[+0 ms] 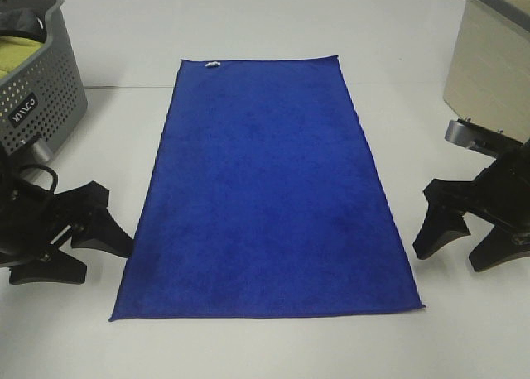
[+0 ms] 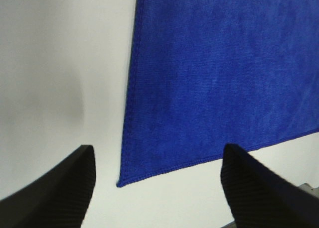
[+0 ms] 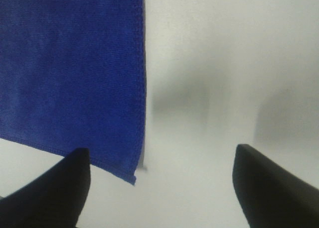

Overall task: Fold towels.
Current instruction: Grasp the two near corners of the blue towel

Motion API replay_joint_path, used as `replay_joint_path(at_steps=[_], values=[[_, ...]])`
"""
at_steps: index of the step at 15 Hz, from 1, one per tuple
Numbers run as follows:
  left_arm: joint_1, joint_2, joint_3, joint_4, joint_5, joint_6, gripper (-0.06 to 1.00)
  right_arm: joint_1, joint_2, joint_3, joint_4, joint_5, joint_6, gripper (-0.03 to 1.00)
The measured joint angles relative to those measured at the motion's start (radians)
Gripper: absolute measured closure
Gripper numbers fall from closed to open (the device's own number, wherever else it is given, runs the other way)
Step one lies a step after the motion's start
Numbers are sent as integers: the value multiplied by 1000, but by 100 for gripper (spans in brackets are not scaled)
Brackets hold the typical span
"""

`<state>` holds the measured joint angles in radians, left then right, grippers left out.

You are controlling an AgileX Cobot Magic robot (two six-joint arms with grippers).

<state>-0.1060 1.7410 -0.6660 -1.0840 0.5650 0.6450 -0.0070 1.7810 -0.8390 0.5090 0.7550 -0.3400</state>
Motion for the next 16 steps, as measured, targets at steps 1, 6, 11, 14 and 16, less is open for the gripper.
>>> replay_joint_path(at_steps=[1, 6, 11, 14, 16], values=[[-17, 10, 0, -6, -28, 1, 27, 0, 18, 0, 8, -7, -18, 20], [-34, 106, -39, -45, -47, 5, 27, 0, 77, -1, 117, -27, -122, 20], [-43, 181, -107, -84, 9, 9, 27, 0, 127, -14, 168, -20, -126, 24], [-108, 218, -159, -88, 34, 9, 27, 0, 157, -16, 232, -4, -151, 36], [-125, 229, -172, -86, 32, 9, 33, 2, 185, -17, 271, 31, -169, 39]])
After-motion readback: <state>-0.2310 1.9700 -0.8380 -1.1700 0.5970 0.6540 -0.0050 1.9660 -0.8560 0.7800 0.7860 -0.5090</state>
